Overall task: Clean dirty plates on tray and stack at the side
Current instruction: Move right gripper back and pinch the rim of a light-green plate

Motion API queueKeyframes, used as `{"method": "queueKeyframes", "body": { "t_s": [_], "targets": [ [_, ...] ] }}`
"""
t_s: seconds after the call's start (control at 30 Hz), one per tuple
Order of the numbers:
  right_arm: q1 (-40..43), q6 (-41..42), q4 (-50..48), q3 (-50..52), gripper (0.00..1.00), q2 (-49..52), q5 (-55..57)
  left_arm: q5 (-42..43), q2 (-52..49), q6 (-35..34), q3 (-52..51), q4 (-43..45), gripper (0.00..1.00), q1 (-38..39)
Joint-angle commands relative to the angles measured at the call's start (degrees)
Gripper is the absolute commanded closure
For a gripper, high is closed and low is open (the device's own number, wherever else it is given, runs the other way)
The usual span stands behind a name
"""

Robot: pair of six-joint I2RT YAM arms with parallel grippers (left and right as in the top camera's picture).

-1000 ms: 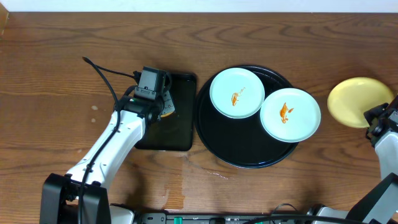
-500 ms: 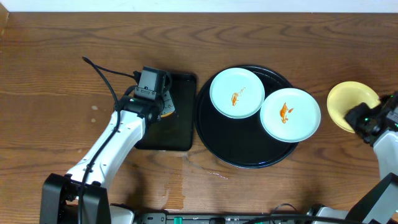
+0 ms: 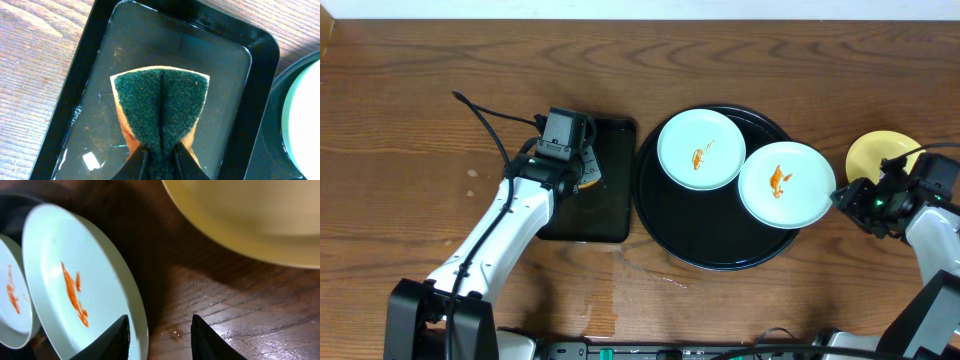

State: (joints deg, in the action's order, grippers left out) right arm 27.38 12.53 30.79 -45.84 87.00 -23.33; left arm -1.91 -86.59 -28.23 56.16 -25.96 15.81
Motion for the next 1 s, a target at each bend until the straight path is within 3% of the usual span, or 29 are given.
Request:
{"method": "queueKeyframes", "body": {
  "t_s": [0.0, 0.17, 0.8, 0.97],
  "targets": [
    [-1.07, -1.29, -0.13, 0.59, 0.62, 0.35, -1.2, -0.92, 0.11, 0.76, -0.59, -0.17, 0.85, -0.11],
    [-2.43, -1.27, 0.2, 0.61, 0.64, 0.35, -1.33, -0.92, 0.11, 0.79, -0.59, -0.2, 0.85, -0.11],
    [-5.4, -0.83, 1.9, 1.42, 0.96, 0.35, 2.34, -0.92, 0.11, 0.79, -0.59, -0.22, 0.85, -0.11],
    [-5.4, -0.85, 2.8, 1.42, 0.99, 0.35, 2.34, -0.94, 0.11, 0.79, -0.59, -0.2, 0.85, -0.11]
  ]
}}
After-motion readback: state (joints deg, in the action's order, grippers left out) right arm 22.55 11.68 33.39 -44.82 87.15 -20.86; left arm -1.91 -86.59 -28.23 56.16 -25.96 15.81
